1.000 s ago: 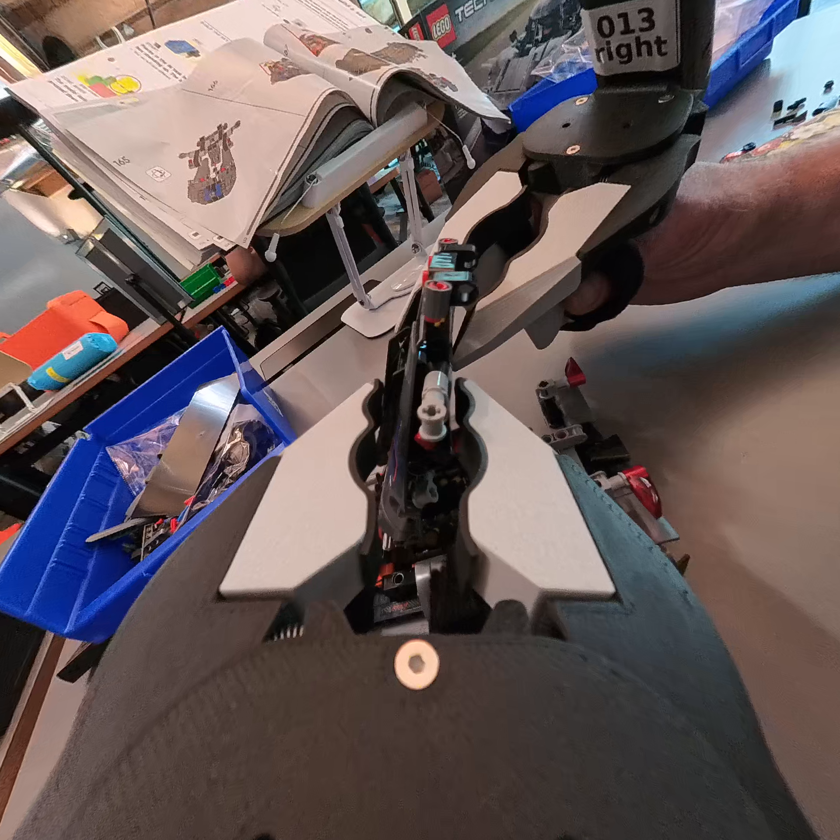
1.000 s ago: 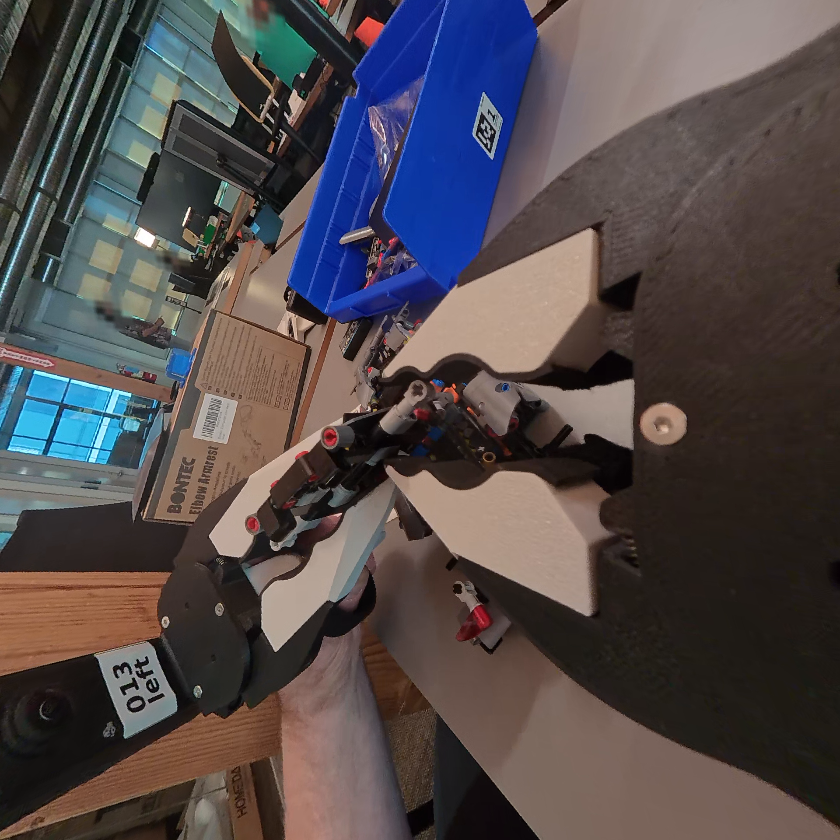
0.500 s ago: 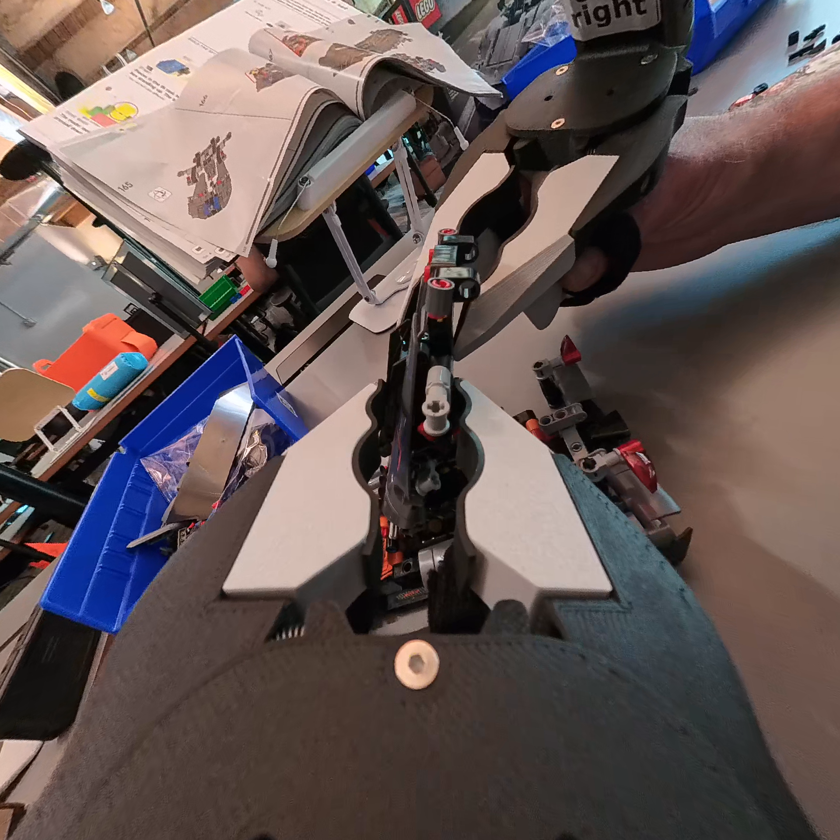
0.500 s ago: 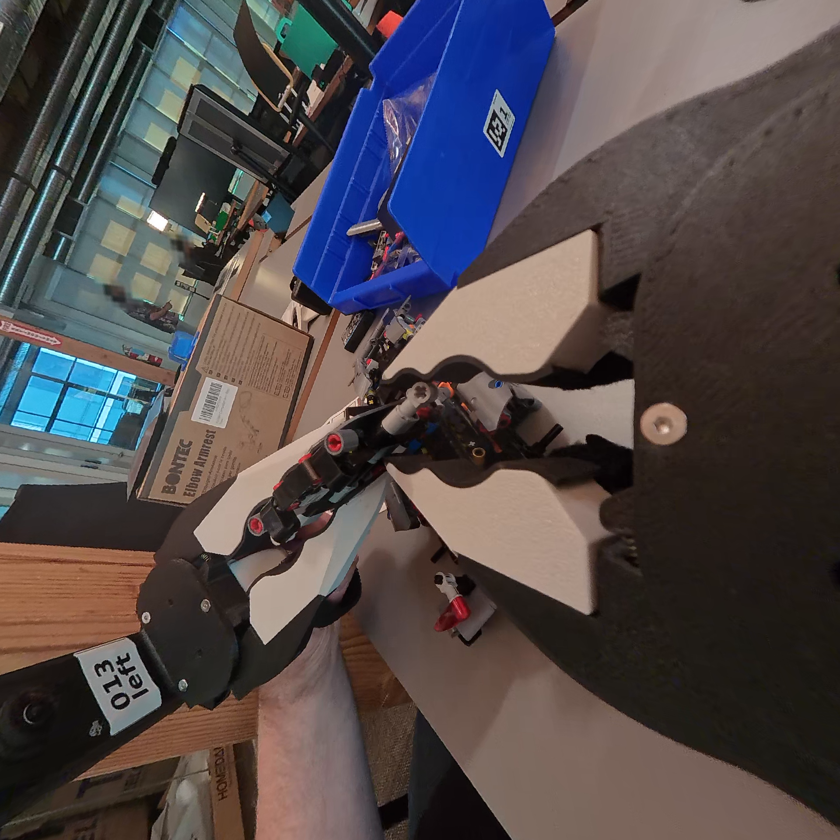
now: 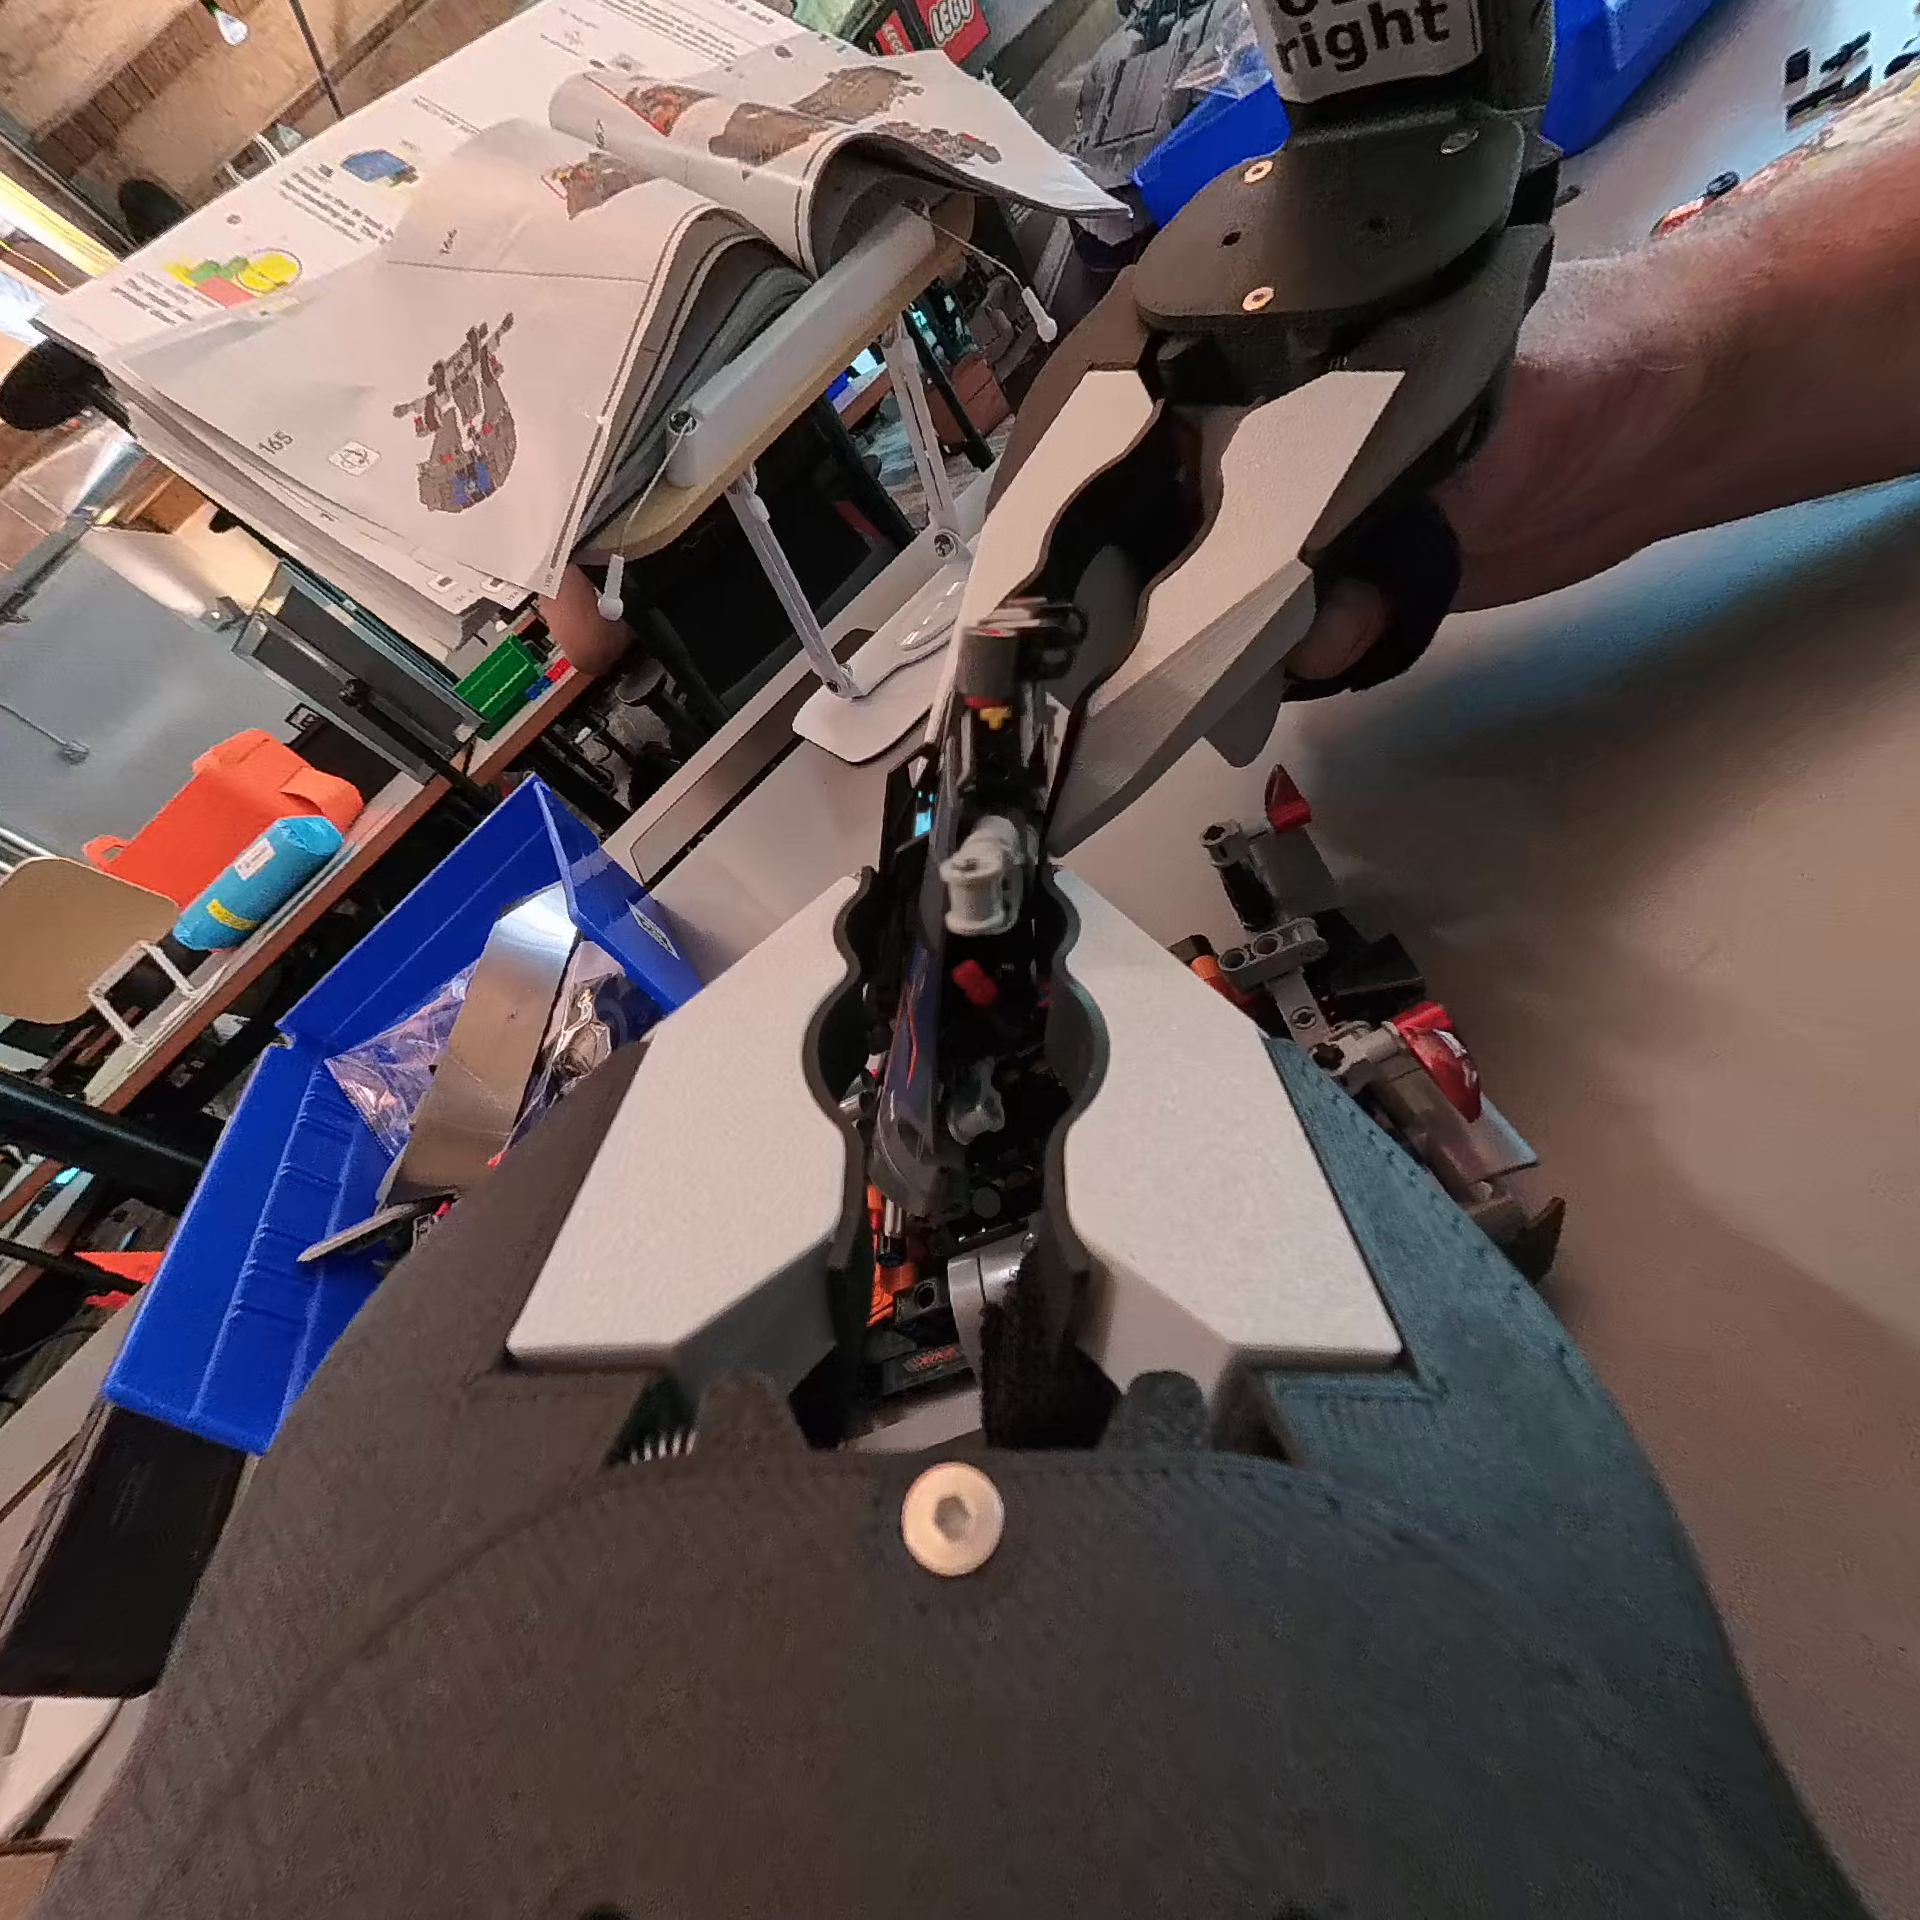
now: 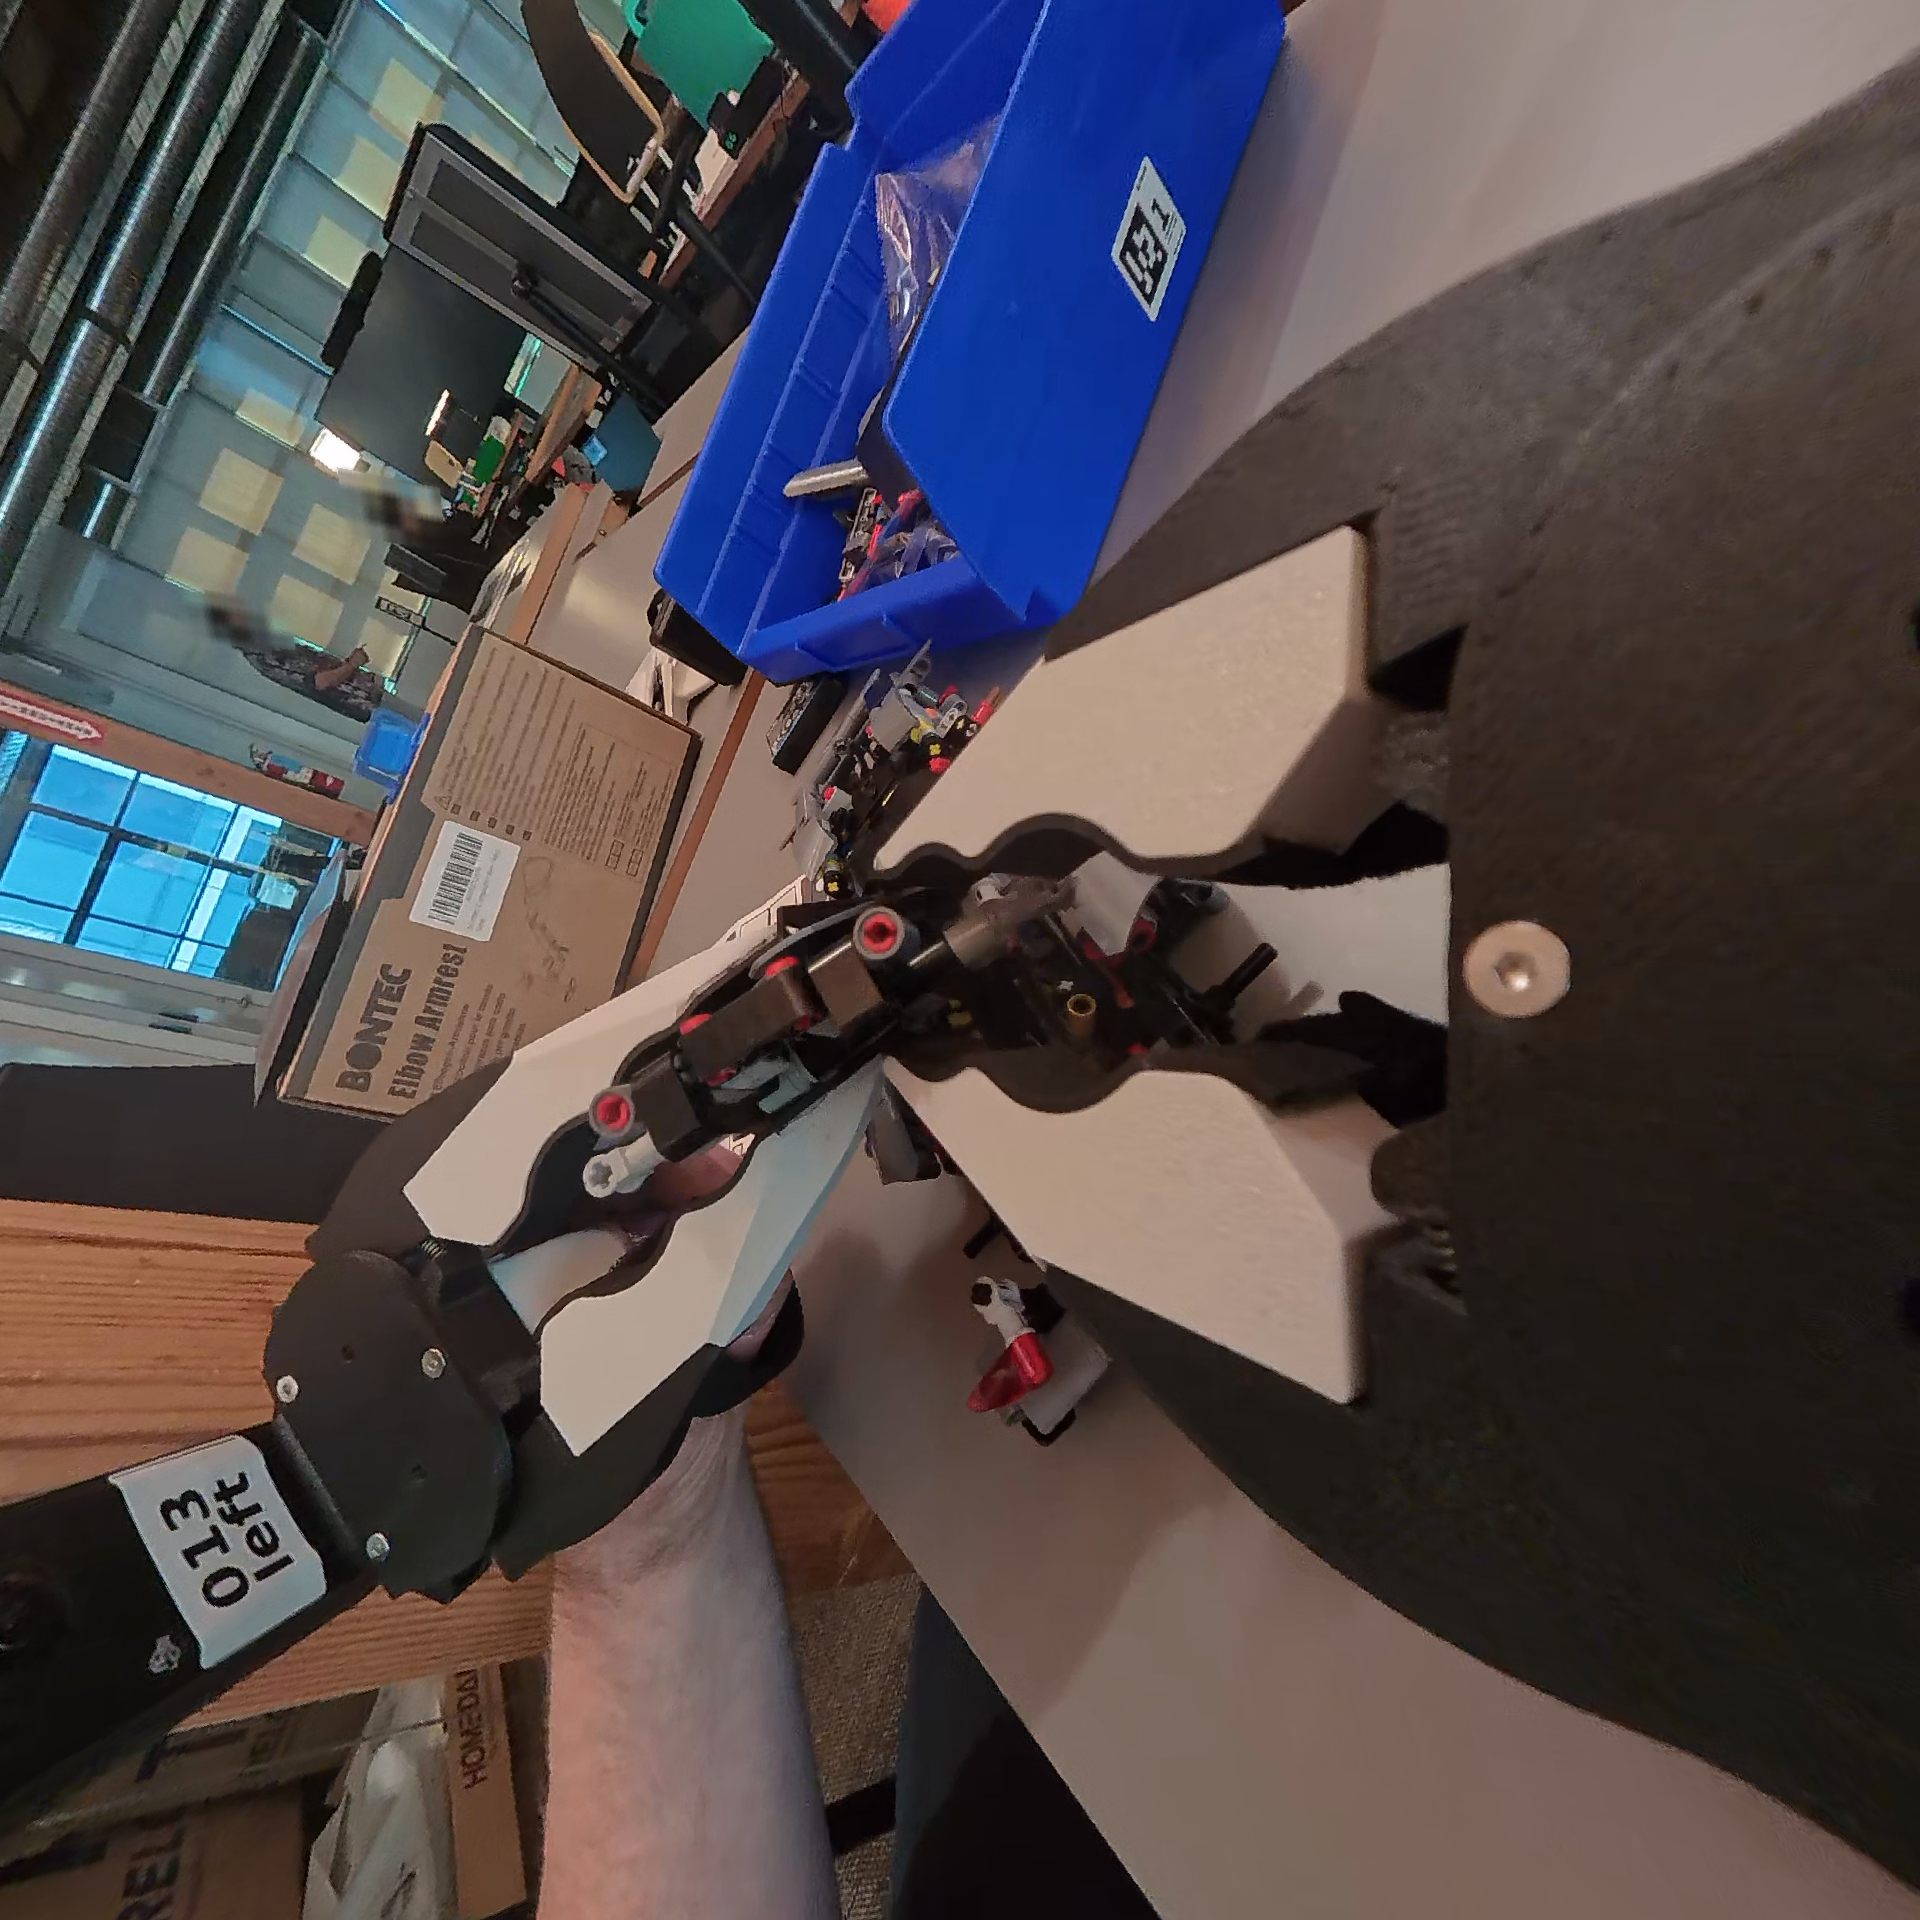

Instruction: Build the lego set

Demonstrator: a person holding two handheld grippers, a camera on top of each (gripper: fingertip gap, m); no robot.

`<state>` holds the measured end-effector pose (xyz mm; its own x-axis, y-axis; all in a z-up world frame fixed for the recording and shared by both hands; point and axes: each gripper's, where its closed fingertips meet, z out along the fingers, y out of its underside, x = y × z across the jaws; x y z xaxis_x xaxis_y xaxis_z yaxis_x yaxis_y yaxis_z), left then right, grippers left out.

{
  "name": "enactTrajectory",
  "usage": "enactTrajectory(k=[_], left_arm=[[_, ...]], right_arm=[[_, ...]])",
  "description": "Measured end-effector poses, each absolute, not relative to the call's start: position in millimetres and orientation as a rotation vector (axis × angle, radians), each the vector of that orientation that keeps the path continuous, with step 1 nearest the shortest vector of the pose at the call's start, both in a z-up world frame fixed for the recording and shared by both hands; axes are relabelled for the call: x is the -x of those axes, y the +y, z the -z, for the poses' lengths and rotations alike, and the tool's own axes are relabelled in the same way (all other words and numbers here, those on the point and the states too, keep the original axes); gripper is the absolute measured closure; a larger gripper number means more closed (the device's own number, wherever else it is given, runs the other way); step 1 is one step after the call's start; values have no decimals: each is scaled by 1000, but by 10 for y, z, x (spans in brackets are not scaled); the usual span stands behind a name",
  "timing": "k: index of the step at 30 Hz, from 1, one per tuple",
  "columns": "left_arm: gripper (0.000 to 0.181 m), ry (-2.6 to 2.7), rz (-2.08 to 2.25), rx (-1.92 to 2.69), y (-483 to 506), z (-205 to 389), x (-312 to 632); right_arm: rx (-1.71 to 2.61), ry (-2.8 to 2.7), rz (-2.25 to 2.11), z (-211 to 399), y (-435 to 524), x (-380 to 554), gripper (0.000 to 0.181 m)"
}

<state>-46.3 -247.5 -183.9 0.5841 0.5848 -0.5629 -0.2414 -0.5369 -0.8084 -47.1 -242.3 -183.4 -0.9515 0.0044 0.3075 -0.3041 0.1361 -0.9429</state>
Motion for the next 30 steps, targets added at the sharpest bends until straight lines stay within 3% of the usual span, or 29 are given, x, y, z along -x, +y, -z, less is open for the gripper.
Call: enactTrajectory(k=[4,10,17,30], left_arm=[[154,-289,-1118,1849,-2490,1836,461],[139,-306,-1251,1826,-2523,1752,407],[161,-283,-1438,1854,-2496,1712,262],[170,-236,-1520,1840,-2452,1779,166]], right_arm=[[-296,-2166,-1890,1826,-2436,464,158],[-306,-2155,-1859,1833,-2419,465,161],[-328,-2148,-1839,1840,-2401,433,163],[-381,-2125,-1794,1816,-2375,335,151]])
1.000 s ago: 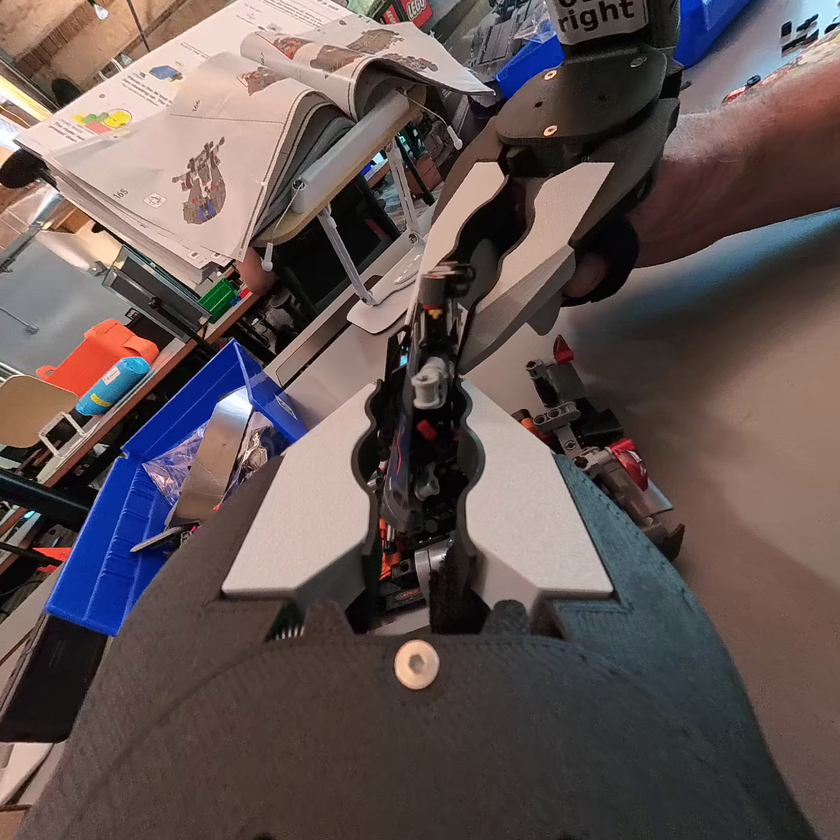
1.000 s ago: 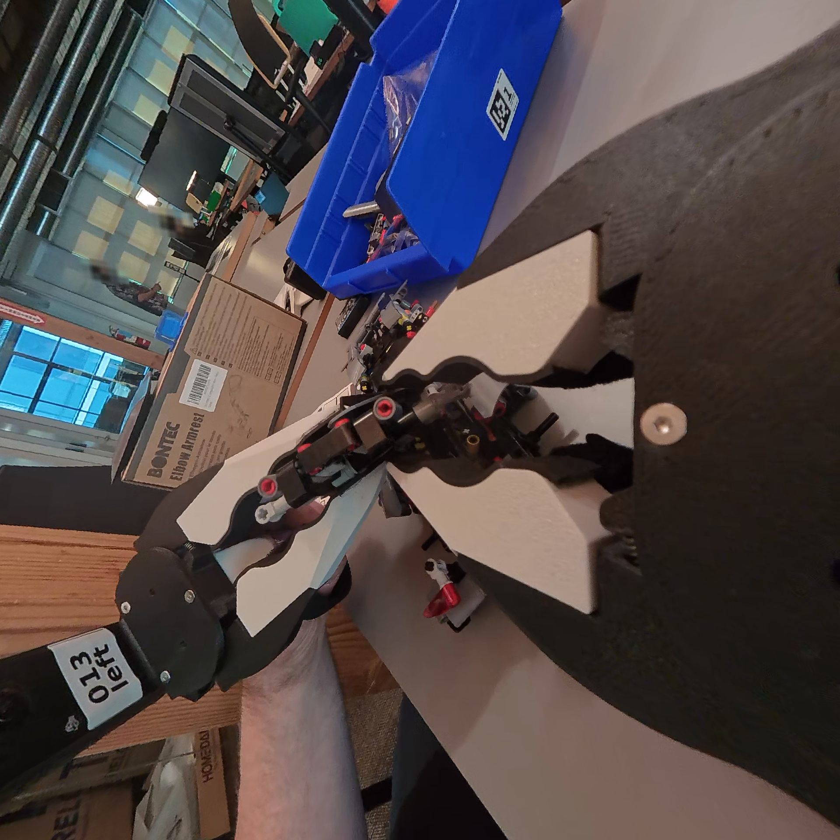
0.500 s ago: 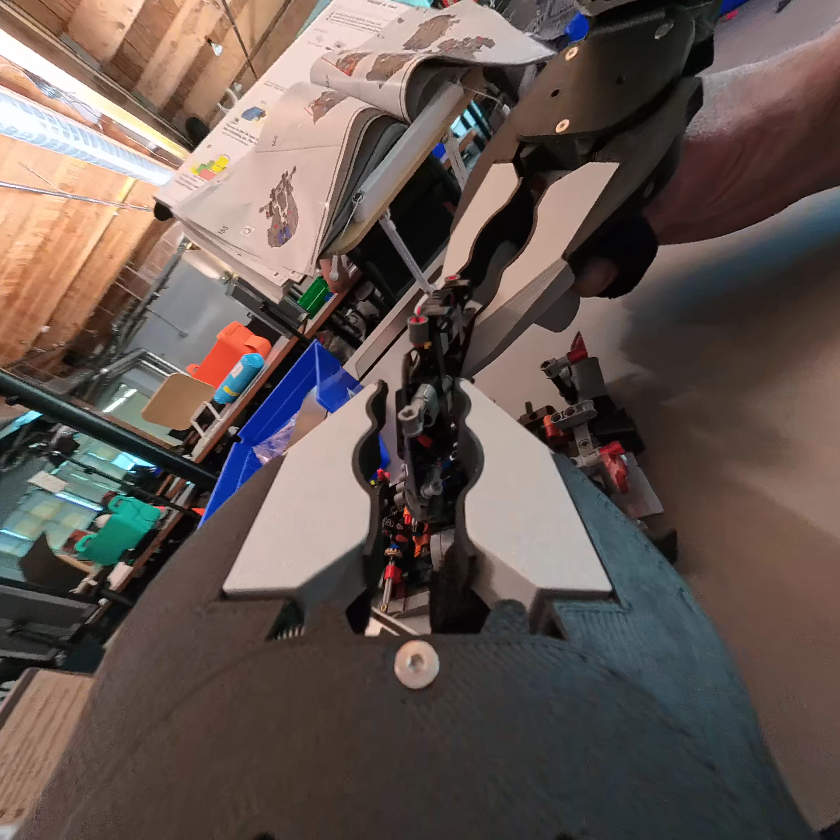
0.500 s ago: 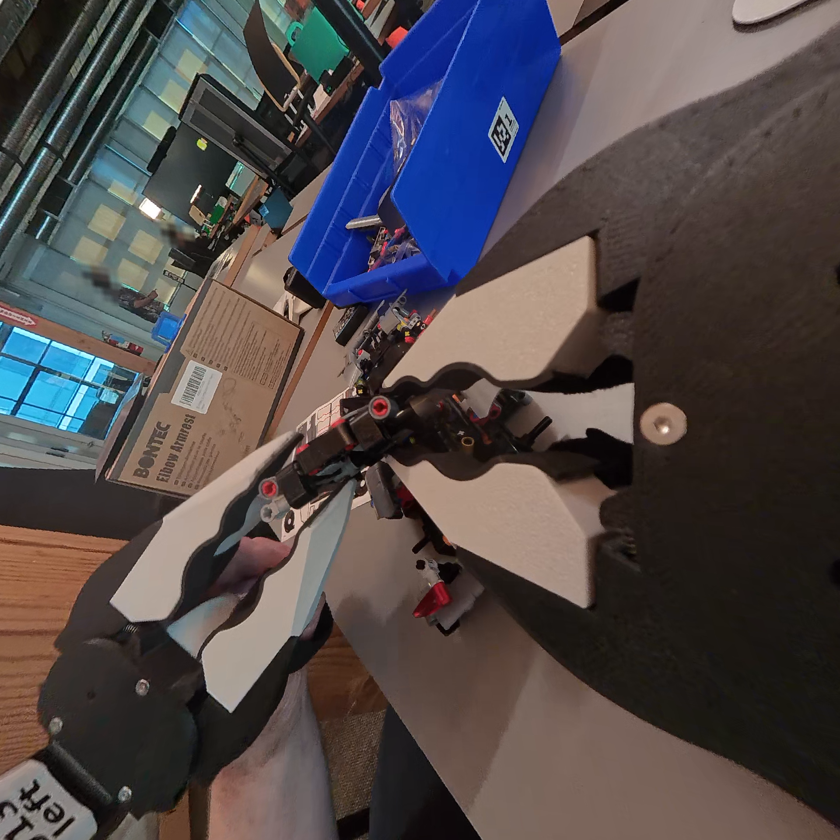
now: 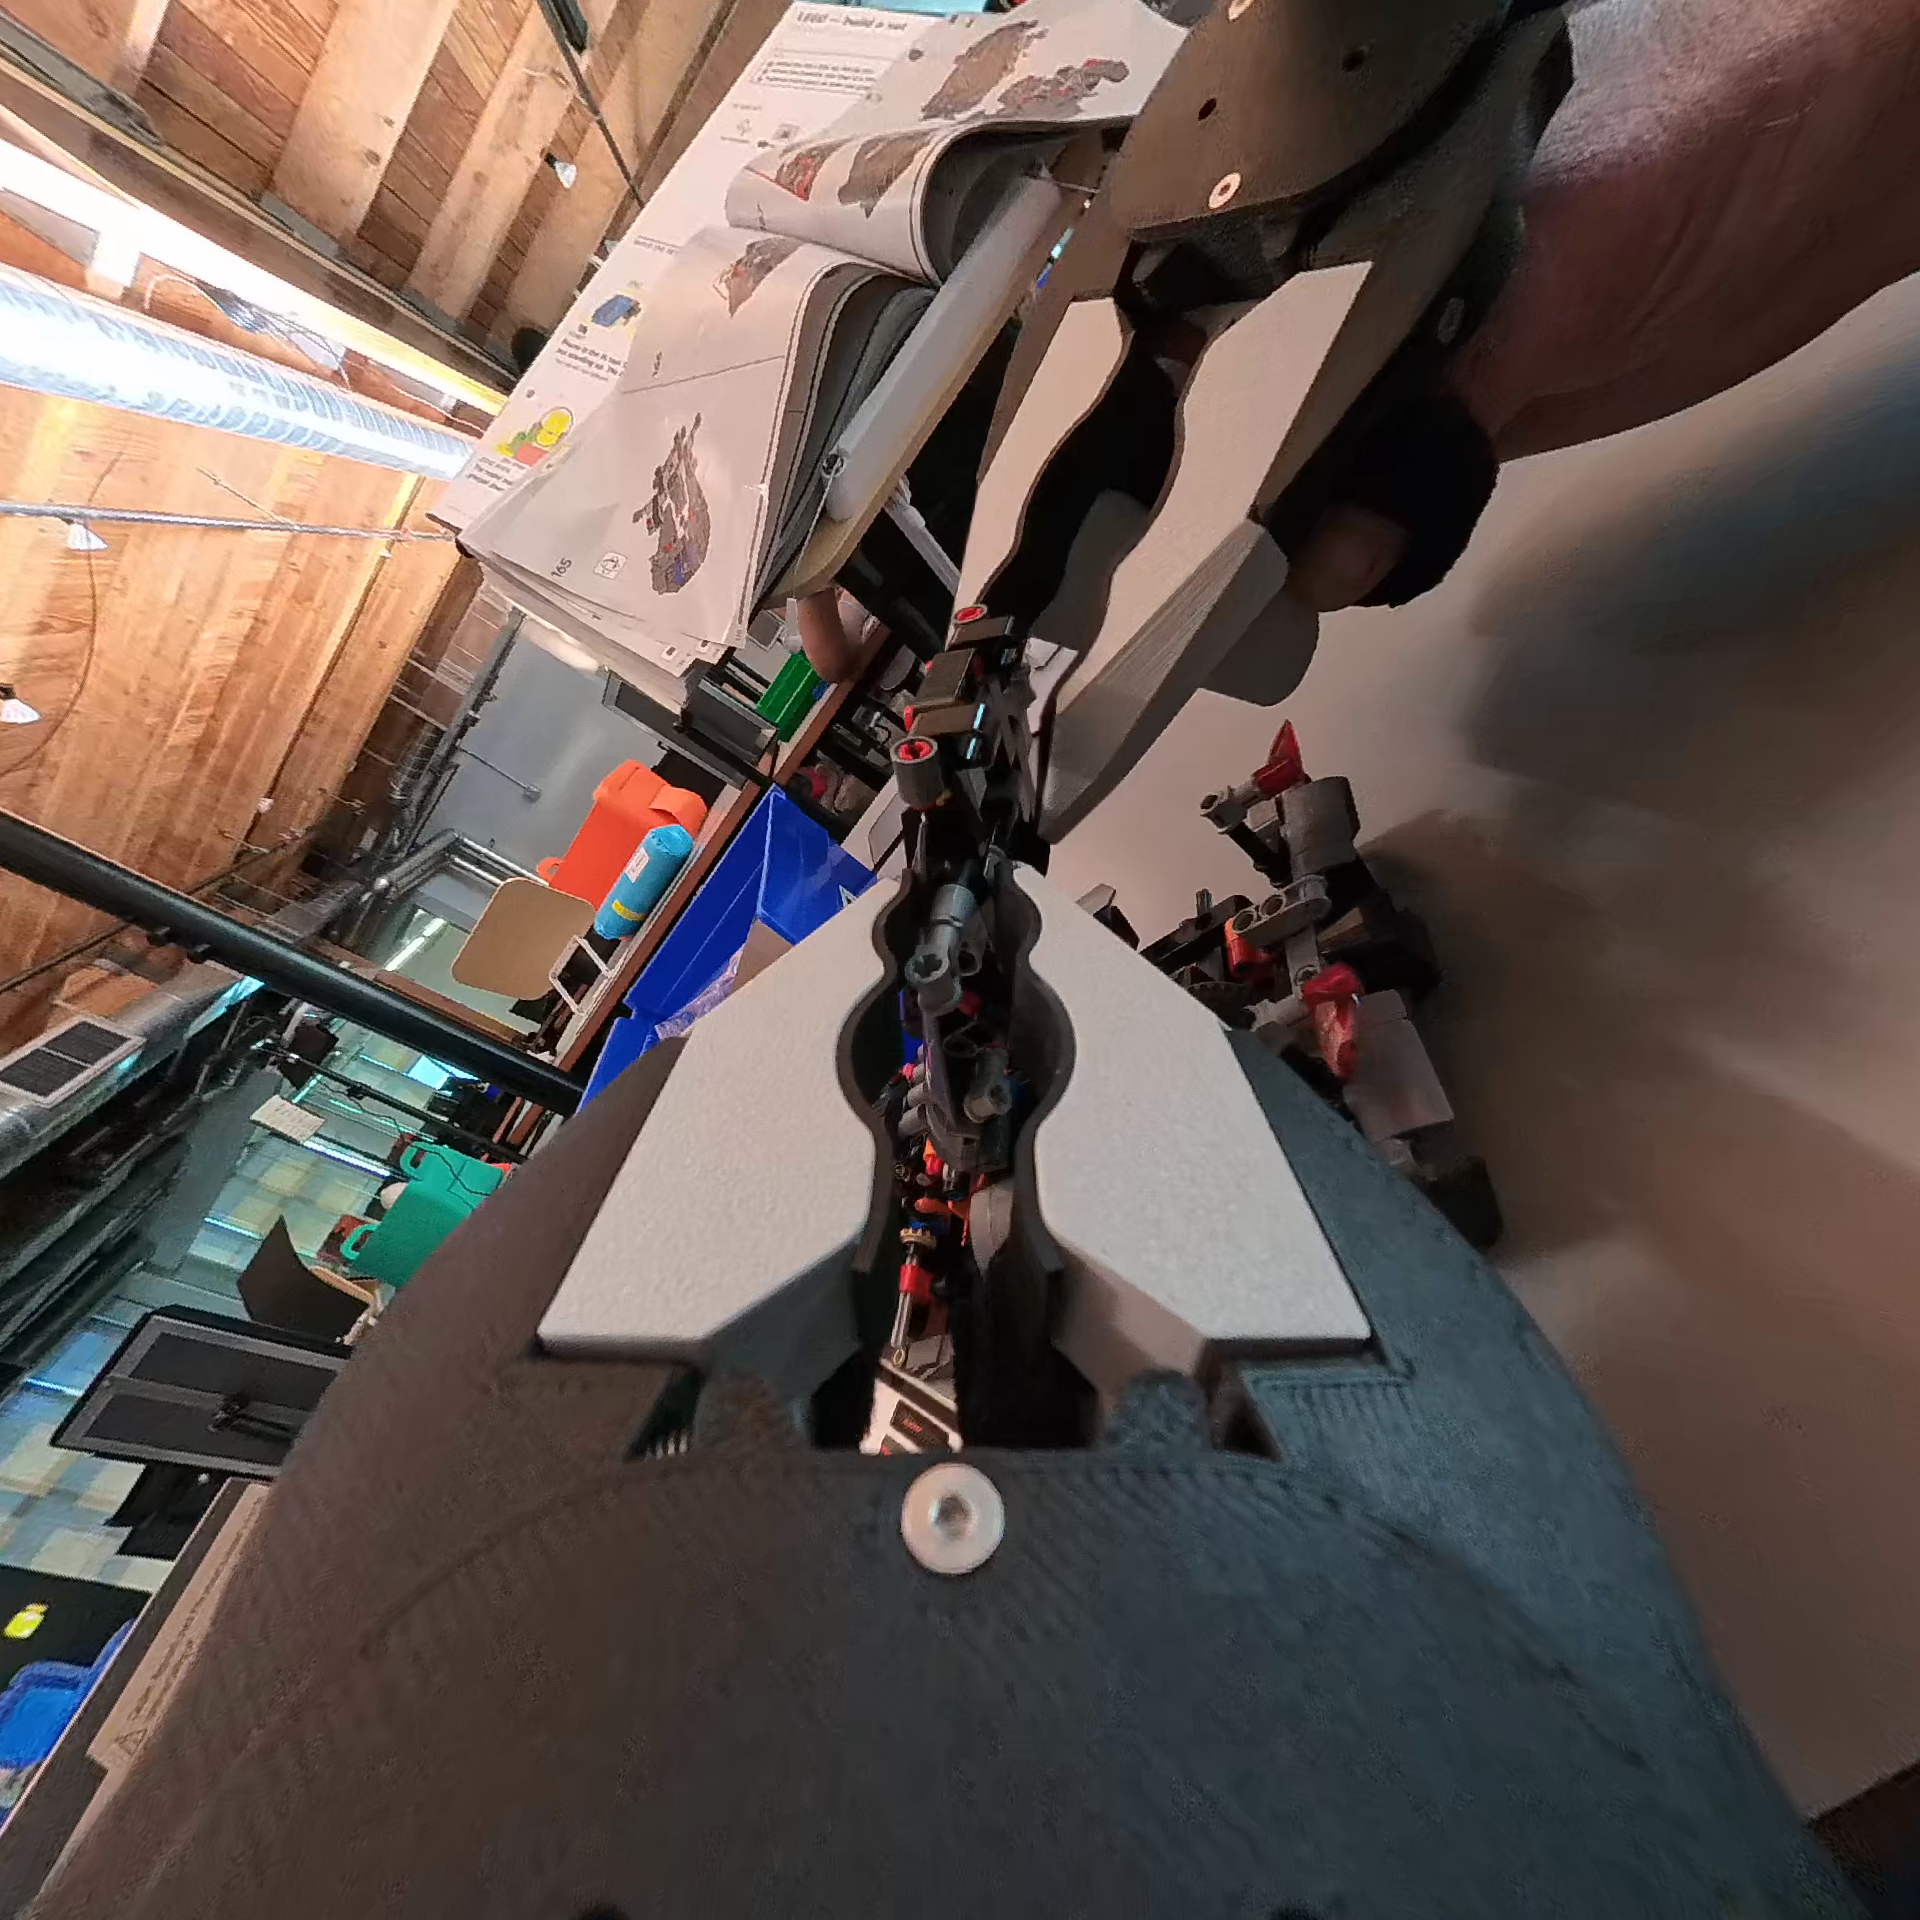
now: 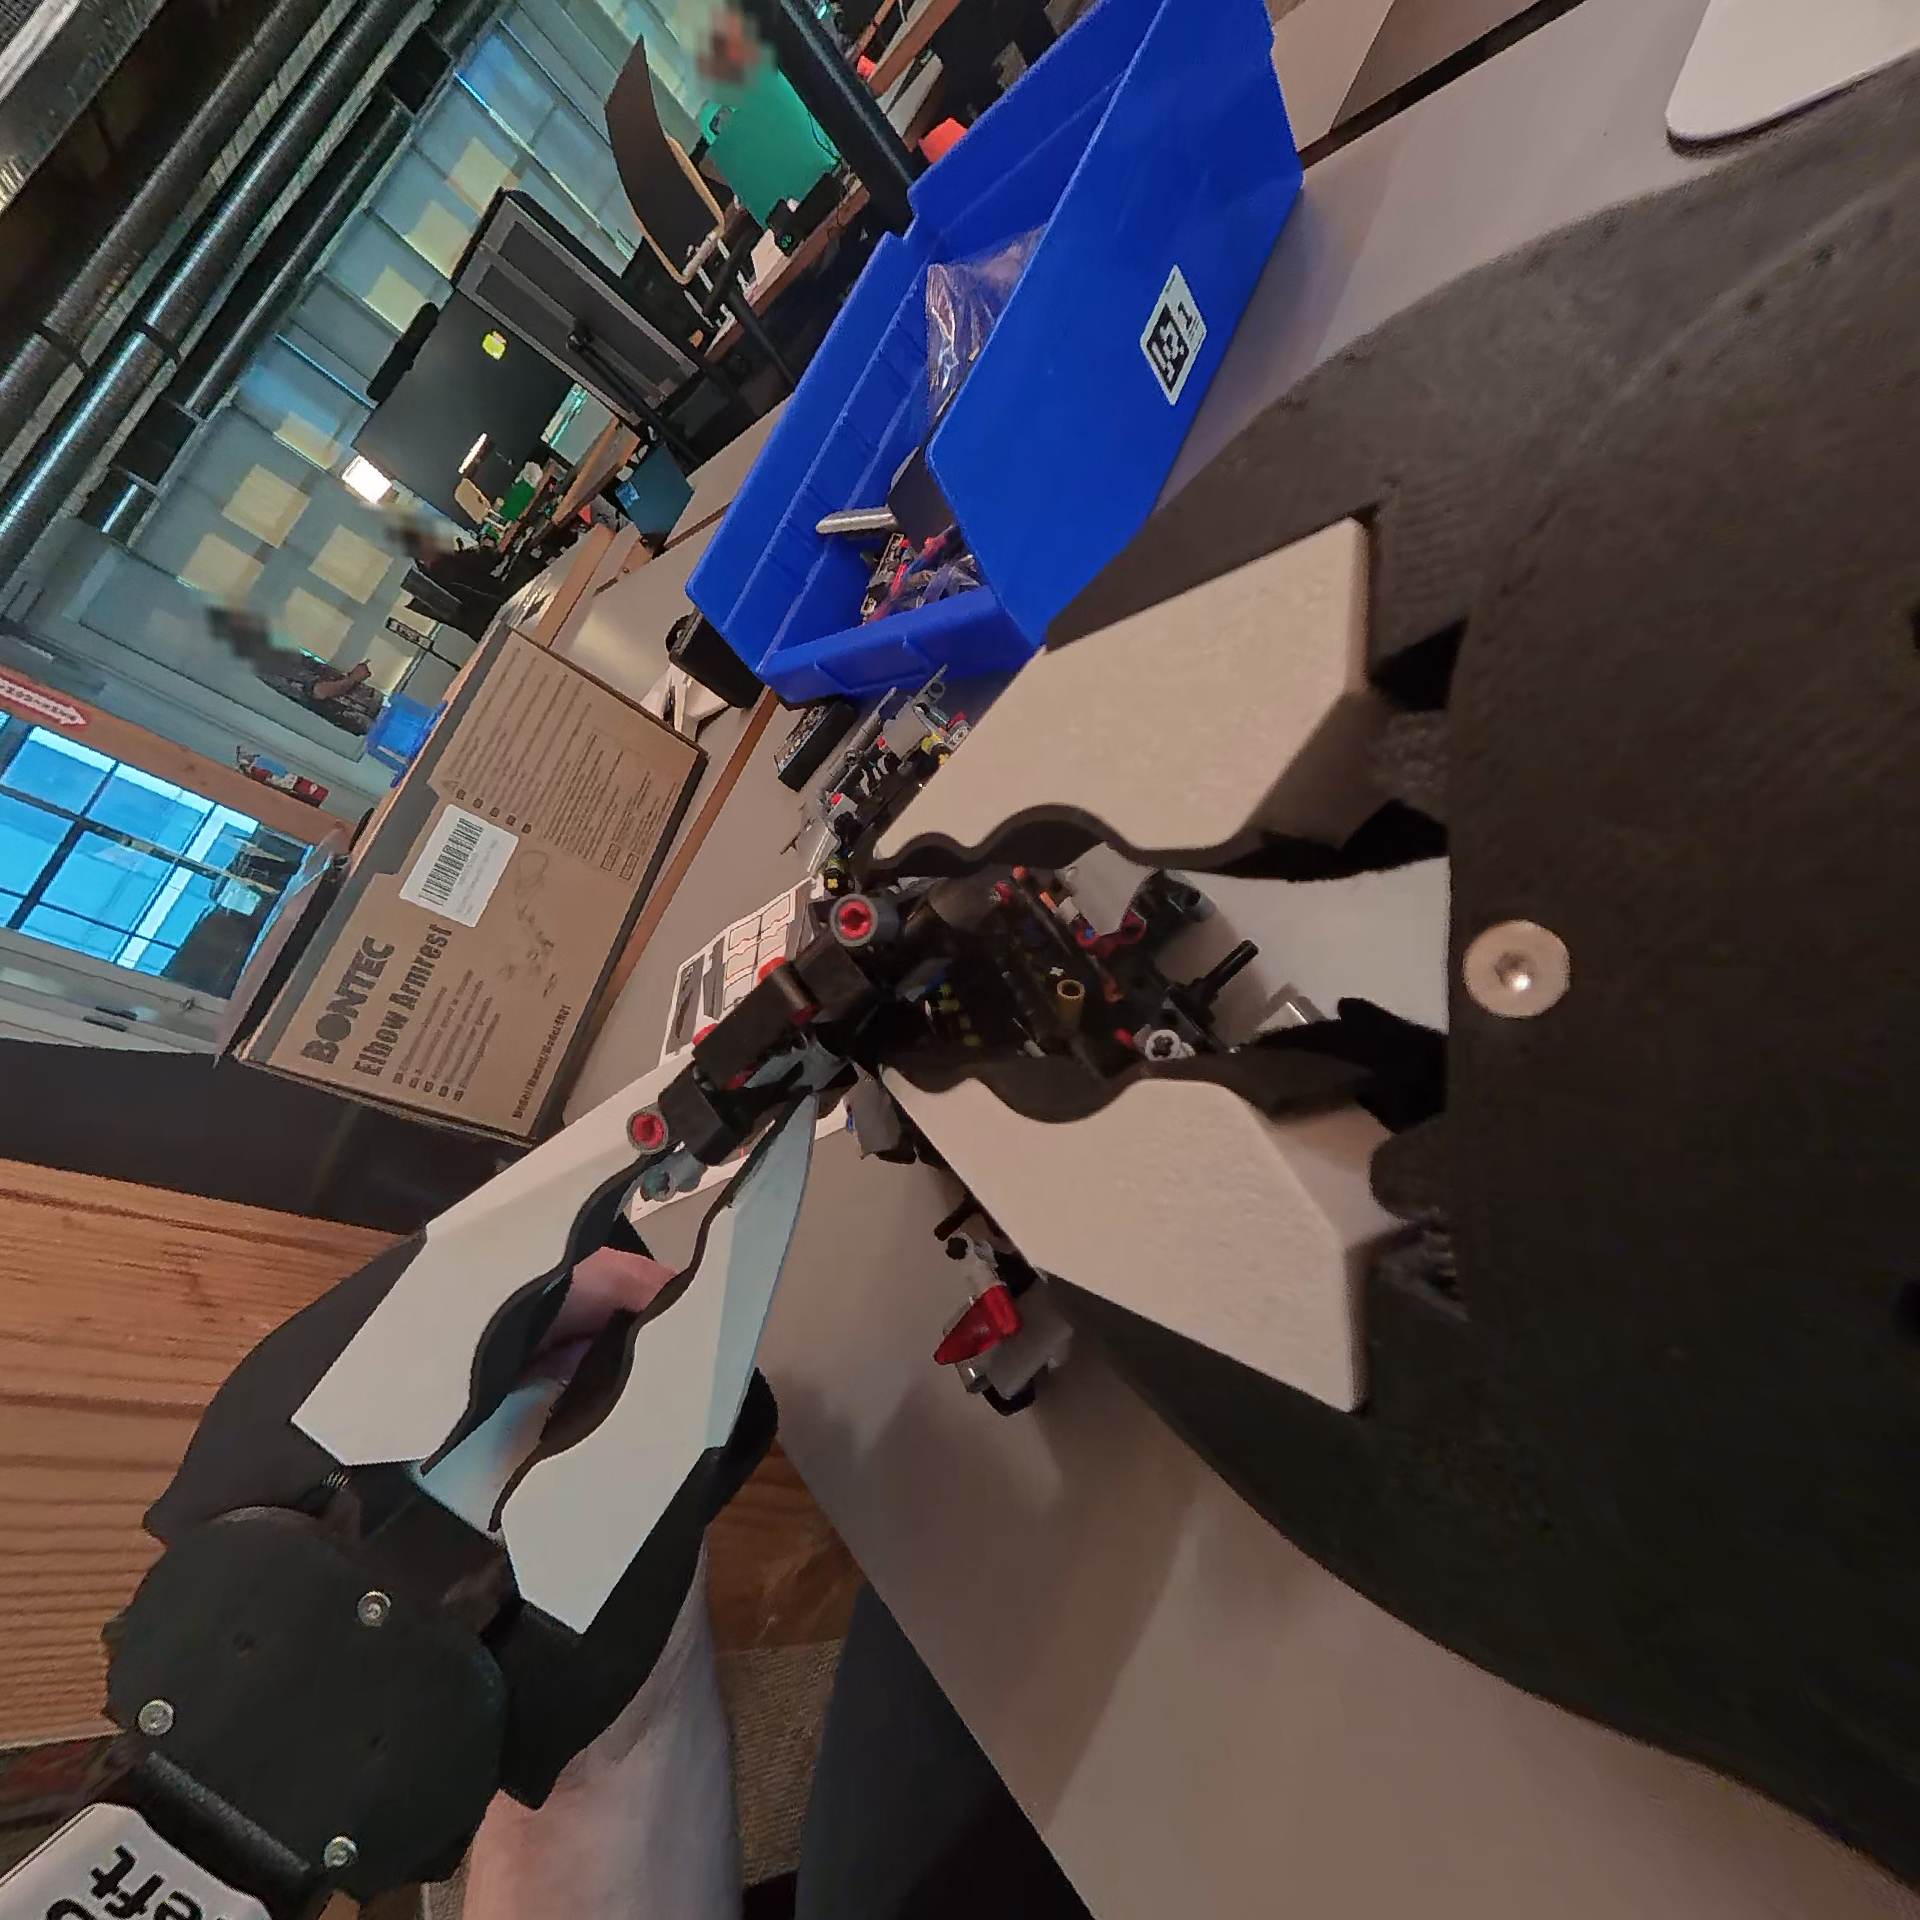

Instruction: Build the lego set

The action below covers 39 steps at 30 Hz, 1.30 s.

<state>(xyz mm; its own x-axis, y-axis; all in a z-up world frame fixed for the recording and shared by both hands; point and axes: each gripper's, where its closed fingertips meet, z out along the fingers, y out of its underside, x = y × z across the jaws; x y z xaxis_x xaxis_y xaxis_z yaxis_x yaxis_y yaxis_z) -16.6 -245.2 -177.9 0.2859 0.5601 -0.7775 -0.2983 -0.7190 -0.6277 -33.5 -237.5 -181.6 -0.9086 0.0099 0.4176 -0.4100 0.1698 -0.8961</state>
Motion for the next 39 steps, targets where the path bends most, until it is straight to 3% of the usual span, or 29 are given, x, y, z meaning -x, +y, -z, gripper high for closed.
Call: enactTrajectory(k=[35,39], left_arm=[[161,-242,-1772,1804,-2438,1739,40],[172,-227,-1791,1837,-2410,1726,10]], right_arm=[[-478,-2152,-1660,1899,-2296,279,172],[-494,-2164,-1625,1955,-2308,275,174]])
